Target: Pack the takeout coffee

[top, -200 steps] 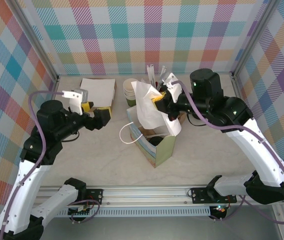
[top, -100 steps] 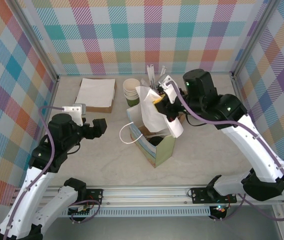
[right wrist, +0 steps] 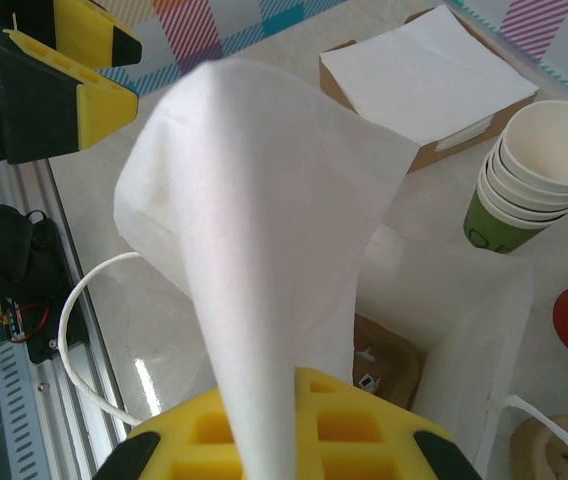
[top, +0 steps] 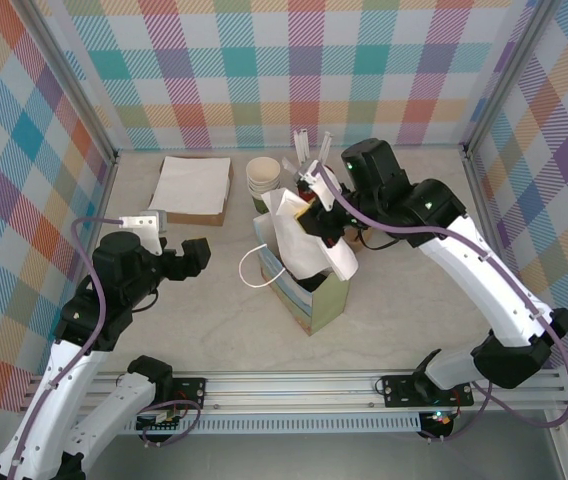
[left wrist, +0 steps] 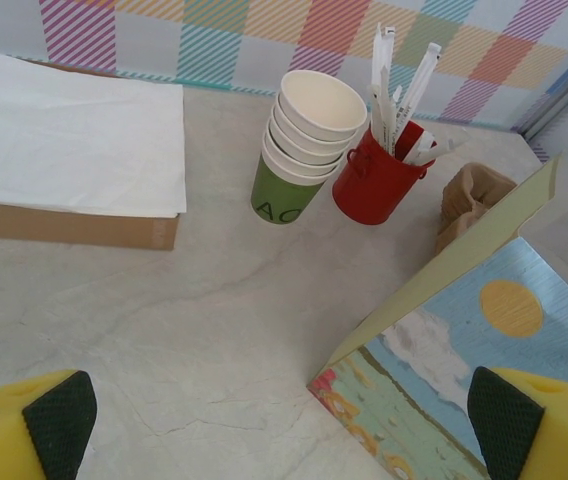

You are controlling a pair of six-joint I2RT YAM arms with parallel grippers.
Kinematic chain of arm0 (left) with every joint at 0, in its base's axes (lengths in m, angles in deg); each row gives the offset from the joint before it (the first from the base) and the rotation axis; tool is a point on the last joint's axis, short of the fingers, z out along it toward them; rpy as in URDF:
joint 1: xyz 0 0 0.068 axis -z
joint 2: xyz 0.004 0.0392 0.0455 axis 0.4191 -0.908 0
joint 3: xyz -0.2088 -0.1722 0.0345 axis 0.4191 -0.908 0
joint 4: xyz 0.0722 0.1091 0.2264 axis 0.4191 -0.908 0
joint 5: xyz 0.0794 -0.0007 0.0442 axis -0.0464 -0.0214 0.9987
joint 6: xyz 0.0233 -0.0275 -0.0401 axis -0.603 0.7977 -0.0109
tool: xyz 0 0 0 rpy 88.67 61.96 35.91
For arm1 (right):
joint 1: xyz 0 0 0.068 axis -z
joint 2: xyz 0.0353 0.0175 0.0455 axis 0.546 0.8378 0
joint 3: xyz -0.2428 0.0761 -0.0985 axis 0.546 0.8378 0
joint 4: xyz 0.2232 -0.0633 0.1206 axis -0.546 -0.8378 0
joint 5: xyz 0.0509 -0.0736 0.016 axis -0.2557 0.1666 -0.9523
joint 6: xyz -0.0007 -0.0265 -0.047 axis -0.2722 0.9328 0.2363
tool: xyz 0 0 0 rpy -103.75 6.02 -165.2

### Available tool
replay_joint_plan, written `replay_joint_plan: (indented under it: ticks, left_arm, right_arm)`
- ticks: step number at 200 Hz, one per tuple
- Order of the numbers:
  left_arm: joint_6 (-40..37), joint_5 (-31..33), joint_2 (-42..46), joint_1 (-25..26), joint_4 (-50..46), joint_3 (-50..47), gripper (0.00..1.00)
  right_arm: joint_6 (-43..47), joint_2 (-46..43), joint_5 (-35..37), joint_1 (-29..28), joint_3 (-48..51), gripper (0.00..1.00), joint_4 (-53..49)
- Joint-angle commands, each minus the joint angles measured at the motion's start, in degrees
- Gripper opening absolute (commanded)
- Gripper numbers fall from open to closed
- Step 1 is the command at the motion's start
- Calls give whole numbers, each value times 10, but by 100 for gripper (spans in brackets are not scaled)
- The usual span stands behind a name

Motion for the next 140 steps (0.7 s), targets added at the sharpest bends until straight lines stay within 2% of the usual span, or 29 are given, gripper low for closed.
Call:
replay_joint_plan:
  ticks: [1,80,140]
  left_arm:
    - [1,9,2,5,-6,-5,98]
    - [2,6,1,5,-6,-5,99]
    - [3,6,-1,5,-4,-5,99]
  right_arm:
    - [14,1,-22,0,-3,0,-16]
    - [33,32,-47,0,-1,0,-54]
    - [35,53,-32,0,-2,0,-62]
